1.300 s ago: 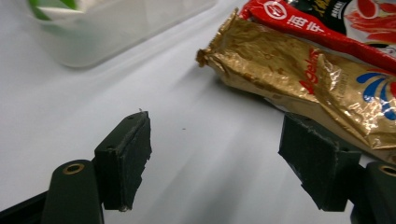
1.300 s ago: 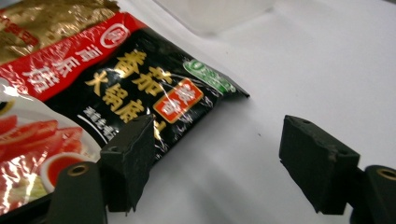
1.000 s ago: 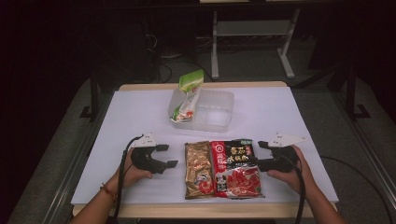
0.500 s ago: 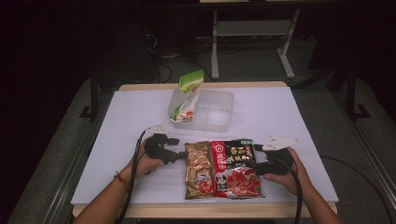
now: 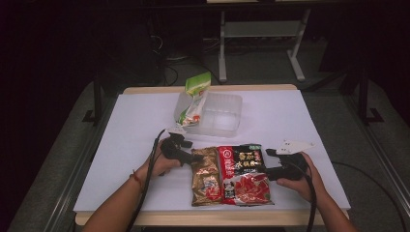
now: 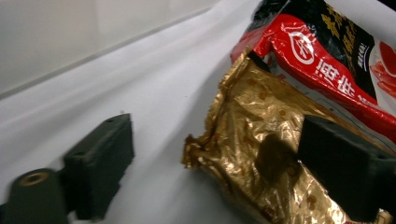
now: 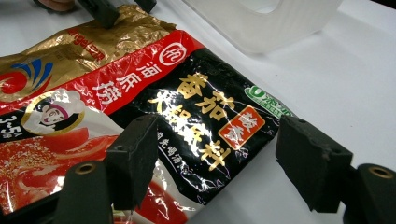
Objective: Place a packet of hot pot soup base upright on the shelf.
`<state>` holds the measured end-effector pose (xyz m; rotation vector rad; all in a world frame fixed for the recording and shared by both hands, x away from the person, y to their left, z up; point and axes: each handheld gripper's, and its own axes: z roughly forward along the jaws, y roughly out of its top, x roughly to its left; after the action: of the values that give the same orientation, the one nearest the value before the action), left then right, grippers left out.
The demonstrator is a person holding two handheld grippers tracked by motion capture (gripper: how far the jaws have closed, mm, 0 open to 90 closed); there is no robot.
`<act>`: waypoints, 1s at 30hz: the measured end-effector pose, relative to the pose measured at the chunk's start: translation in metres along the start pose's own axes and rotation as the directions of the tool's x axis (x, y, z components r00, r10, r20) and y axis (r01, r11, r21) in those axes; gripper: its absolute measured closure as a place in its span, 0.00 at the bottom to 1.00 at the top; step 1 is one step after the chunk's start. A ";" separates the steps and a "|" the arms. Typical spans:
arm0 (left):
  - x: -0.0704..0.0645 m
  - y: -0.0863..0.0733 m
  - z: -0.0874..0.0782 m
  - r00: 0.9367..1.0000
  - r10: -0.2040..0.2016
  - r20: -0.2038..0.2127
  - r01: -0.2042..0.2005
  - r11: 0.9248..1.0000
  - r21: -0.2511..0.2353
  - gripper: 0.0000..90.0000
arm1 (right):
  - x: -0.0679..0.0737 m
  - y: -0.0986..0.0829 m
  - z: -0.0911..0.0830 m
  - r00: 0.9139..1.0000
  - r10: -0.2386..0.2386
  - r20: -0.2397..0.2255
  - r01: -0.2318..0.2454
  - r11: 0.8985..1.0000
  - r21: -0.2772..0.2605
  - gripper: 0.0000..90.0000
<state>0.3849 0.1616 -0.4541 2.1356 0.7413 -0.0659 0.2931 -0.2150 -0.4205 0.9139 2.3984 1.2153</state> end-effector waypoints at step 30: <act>-0.019 -0.002 -0.007 0.997 -0.005 0.083 0.012 0.996 -0.089 0.93 | -0.006 -0.003 -0.002 1.000 0.013 -0.019 -0.013 1.000 0.006 0.31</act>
<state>0.3670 0.1584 -0.4455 2.0318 0.6919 -0.1226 0.2959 -0.2212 -0.4218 0.9249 2.4154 1.2280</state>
